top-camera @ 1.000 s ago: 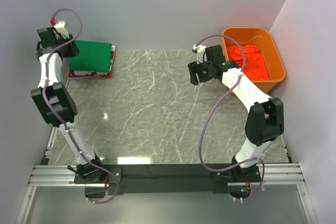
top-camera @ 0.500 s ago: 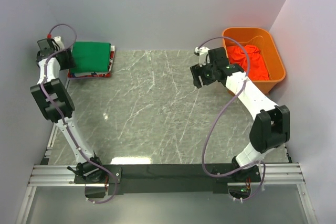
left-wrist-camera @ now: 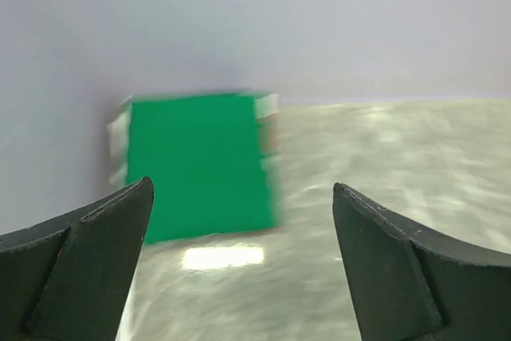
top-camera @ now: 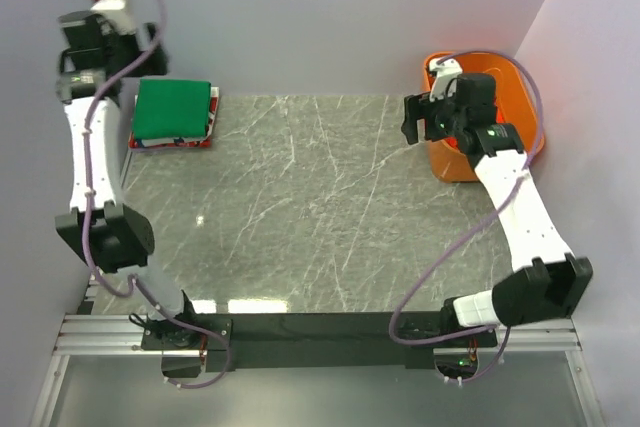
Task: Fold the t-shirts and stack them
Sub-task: Neatly place the folded tshirt to the corner
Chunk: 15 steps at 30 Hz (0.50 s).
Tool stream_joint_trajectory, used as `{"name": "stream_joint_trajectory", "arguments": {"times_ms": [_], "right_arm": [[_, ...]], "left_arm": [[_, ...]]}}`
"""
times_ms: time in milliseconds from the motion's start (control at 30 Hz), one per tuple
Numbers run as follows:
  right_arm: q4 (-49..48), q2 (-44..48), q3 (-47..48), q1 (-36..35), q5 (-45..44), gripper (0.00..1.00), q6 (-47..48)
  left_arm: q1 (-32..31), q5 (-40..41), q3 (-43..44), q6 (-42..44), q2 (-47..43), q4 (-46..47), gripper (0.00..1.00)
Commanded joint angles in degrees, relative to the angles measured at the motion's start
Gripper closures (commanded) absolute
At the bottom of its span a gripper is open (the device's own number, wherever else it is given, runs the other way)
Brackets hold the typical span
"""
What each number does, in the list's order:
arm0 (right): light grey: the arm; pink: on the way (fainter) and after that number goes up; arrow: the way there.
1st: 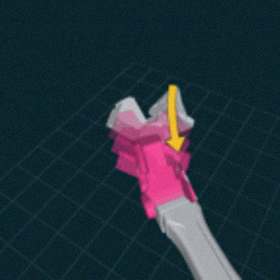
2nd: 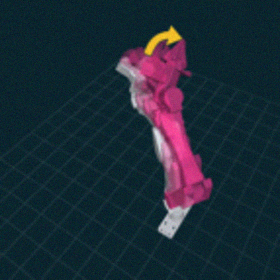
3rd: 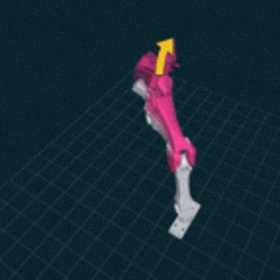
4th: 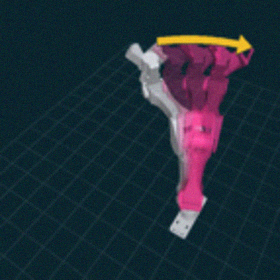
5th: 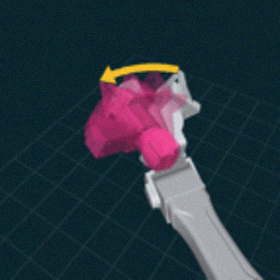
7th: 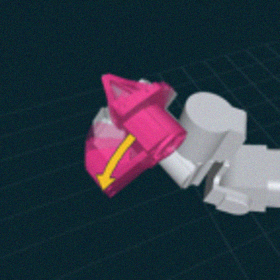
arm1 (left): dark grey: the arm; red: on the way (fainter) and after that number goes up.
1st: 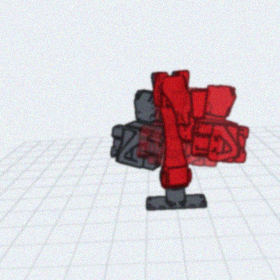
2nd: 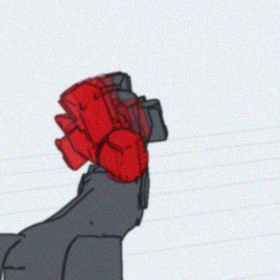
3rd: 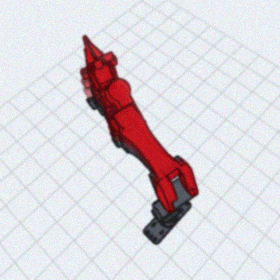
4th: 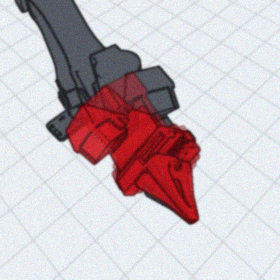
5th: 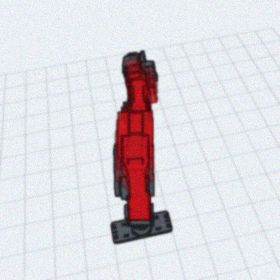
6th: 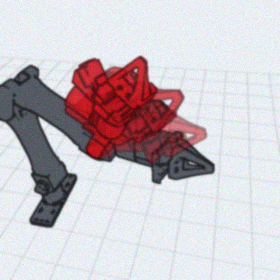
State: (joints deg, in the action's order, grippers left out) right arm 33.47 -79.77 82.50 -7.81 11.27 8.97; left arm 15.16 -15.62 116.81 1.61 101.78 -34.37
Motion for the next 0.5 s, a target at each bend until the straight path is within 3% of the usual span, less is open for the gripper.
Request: {"name": "stream_joint_trajectory", "arguments": {"times_ms": [0, 133, 300, 333, 467], "right_arm": [[-1.92, 5.49, 0.83, -0.27, 5.86, 0.08, -4.66], [-1.57, 8.3, -7.49, -0.19, 13.07, 0.07, -7.91], [-2.19, 10.86, -18.68, 1.13, 20.17, 0.06, -7.31], [-1.49, 11.73, -20.78, 2.0, 24.11, 0.06, -5.3], [-1.57, 13.41, -23.43, 2.01, 25.21, 0.06, -3.79]], "left_arm": [[-10.39, 3.13, -4.63, 1.47, -5.7, -3.95, 0.01], [-21.46, 4.98, -18.96, -1.16, -13.24, -0.63, 0.0], [-26.23, -0.81, -39.86, -7.22, -21.34, 5.62, 0.0], [-26.75, -1.43, -41.91, -7.14, -23.27, 6.5, 0.0], [-29.65, 0.41, -47.02, -6.97, -24.52, 5.98, 0.01]]}}
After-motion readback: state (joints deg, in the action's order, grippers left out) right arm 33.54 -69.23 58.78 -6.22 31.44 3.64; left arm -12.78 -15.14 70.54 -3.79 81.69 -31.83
